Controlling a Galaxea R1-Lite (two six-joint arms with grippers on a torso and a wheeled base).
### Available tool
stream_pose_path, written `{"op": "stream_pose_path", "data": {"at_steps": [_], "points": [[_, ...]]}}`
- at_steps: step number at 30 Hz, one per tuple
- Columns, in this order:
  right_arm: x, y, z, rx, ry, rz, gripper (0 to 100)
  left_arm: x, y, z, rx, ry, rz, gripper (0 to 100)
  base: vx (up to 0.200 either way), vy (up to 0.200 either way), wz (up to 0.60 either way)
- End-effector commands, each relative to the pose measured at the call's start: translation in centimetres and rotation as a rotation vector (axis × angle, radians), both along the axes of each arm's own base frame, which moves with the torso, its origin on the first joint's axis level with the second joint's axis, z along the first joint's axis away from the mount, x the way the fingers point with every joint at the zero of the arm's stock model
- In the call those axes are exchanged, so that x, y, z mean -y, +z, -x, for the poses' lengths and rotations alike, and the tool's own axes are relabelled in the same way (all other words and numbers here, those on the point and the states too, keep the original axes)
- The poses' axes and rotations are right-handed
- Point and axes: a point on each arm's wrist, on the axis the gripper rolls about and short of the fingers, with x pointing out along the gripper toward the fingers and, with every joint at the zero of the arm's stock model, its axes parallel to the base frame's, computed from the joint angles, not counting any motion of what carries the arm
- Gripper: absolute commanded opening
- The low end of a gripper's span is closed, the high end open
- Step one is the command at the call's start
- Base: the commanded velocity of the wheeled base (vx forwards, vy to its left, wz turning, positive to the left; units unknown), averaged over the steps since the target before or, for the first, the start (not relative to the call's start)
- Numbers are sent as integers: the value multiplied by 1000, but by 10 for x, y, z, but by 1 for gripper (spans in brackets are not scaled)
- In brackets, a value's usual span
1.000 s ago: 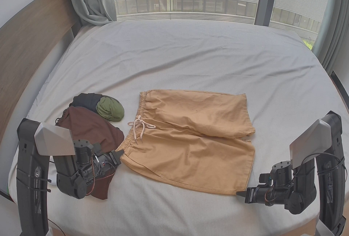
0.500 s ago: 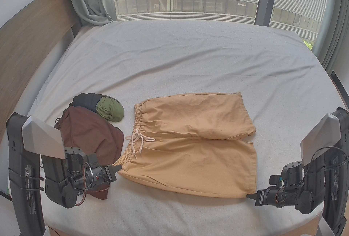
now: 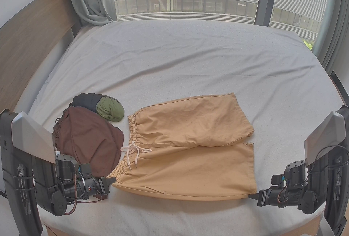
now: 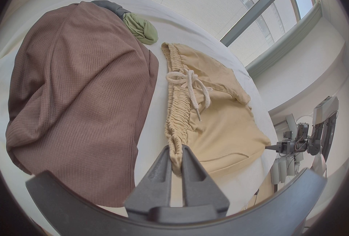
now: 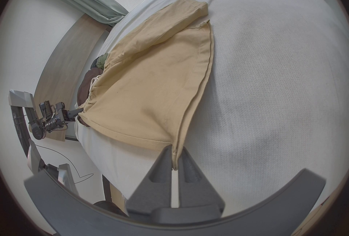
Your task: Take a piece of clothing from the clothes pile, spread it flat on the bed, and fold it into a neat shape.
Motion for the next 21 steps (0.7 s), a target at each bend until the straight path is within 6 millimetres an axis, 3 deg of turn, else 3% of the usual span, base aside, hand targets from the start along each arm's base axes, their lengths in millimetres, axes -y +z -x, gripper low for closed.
{"op": "stream_pose_path", "data": {"at_steps": [1, 21], "points": [[1, 1, 4, -10, 2, 7, 0, -2, 2, 9, -19, -3, -15, 0, 0, 0, 0], [2, 16, 16, -71, 26, 37, 0, 0, 2, 38, -96, -92, -37, 0, 0, 0, 0]]}}
